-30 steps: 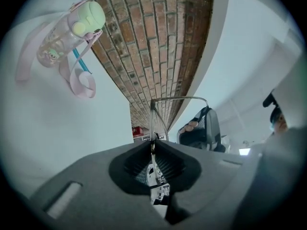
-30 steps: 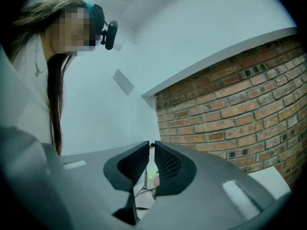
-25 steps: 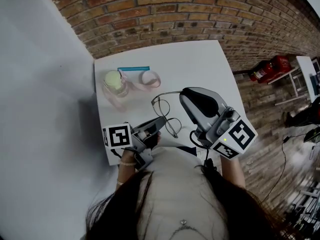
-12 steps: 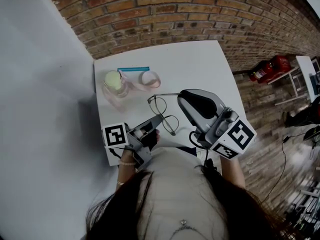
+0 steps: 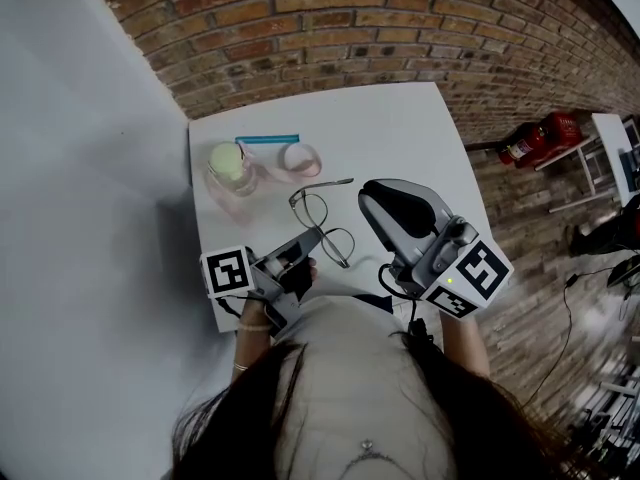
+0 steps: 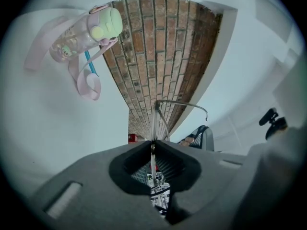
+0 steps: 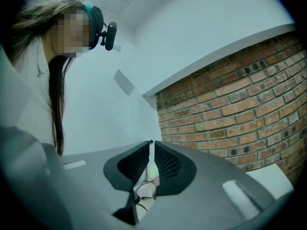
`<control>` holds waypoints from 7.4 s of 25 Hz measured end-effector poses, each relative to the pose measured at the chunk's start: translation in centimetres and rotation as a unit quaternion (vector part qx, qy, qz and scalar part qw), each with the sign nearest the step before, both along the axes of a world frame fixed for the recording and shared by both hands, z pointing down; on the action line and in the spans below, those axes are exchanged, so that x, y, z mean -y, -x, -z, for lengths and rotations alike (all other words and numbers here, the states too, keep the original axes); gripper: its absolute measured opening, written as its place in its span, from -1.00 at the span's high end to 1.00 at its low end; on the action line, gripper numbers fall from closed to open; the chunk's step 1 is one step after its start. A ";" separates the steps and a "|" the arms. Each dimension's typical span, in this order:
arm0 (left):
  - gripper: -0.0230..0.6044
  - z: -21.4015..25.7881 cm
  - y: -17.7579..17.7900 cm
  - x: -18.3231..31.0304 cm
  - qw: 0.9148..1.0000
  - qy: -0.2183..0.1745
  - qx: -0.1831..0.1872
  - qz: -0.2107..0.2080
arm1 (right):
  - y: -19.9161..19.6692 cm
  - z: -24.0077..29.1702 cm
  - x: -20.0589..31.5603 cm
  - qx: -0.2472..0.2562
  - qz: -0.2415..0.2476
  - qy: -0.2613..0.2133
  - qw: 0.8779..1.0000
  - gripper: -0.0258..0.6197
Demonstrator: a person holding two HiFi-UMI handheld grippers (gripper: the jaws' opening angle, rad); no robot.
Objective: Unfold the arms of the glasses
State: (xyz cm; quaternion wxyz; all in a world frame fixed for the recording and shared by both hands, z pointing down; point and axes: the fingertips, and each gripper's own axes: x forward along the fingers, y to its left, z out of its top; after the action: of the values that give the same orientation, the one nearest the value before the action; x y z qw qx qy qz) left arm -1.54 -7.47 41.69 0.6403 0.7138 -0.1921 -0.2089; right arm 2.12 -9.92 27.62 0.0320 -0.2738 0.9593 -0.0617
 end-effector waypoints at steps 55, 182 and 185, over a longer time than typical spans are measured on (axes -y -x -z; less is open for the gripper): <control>0.85 1.0 0.3 0.2 0.973 -0.156 0.169 0.012 | 5.6 -9.0 -2.1 -0.095 0.090 0.107 0.986 0.80; 0.85 0.5 6.7 2.7 0.979 0.004 -0.049 0.198 | 2.2 -3.6 -1.2 -0.034 0.047 0.057 0.997 0.83; 0.85 0.4 6.5 2.6 0.979 0.005 -0.042 0.198 | 2.2 -3.5 -1.4 -0.034 0.050 0.055 0.997 0.83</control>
State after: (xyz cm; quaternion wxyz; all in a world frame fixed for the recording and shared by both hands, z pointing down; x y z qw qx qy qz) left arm -8.03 -10.11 41.33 0.5970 0.6493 -0.3032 -0.3606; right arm -0.07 -8.56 31.15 -0.0186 -0.2292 0.9673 -0.1071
